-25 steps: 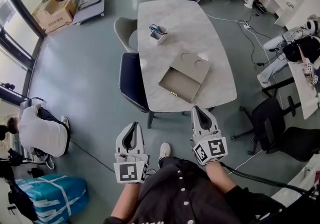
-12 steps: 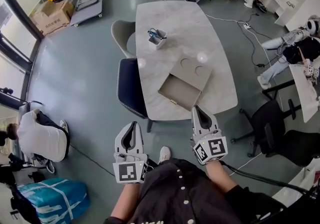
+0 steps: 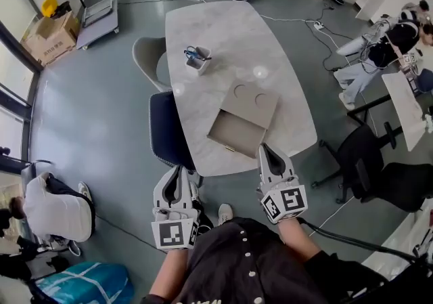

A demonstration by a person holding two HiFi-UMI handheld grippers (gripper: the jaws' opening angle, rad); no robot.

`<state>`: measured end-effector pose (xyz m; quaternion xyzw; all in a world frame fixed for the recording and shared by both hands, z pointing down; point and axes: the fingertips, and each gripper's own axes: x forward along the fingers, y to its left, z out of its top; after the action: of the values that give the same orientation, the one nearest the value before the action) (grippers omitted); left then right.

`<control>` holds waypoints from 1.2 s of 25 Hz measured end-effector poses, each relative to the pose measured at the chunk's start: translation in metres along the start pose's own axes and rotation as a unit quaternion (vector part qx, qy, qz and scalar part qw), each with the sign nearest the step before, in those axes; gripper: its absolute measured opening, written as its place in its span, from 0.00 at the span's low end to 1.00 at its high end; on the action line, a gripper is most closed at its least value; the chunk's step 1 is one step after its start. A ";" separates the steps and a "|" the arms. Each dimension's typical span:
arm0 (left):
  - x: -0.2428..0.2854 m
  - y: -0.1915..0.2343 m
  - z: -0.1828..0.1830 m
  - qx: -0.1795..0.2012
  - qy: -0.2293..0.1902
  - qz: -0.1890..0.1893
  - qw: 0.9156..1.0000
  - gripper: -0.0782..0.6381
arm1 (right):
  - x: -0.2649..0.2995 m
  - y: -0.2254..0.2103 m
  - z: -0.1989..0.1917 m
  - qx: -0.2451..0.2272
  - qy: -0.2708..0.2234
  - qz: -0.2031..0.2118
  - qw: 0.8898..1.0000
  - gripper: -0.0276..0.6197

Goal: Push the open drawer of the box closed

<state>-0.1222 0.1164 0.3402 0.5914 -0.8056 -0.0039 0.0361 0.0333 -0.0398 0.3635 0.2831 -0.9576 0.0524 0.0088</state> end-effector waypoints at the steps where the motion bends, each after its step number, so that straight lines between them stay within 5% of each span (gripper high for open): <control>1: 0.007 0.004 0.001 0.000 0.000 -0.006 1.000 0.13 | 0.005 -0.002 0.000 0.000 0.000 -0.007 1.000 0.04; 16: 0.105 0.020 -0.005 0.003 0.025 -0.126 0.992 0.13 | 0.047 -0.036 -0.005 0.028 0.002 -0.128 0.991 0.04; 30: 0.159 -0.039 -0.031 0.000 0.066 -0.264 0.962 0.13 | -0.011 -0.079 -0.036 0.066 0.028 -0.273 0.959 0.04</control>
<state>-0.1301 -0.0459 0.3774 0.7817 -0.6171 0.0260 0.0864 0.0851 -0.0960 0.4062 0.5320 -0.8378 0.1189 0.0309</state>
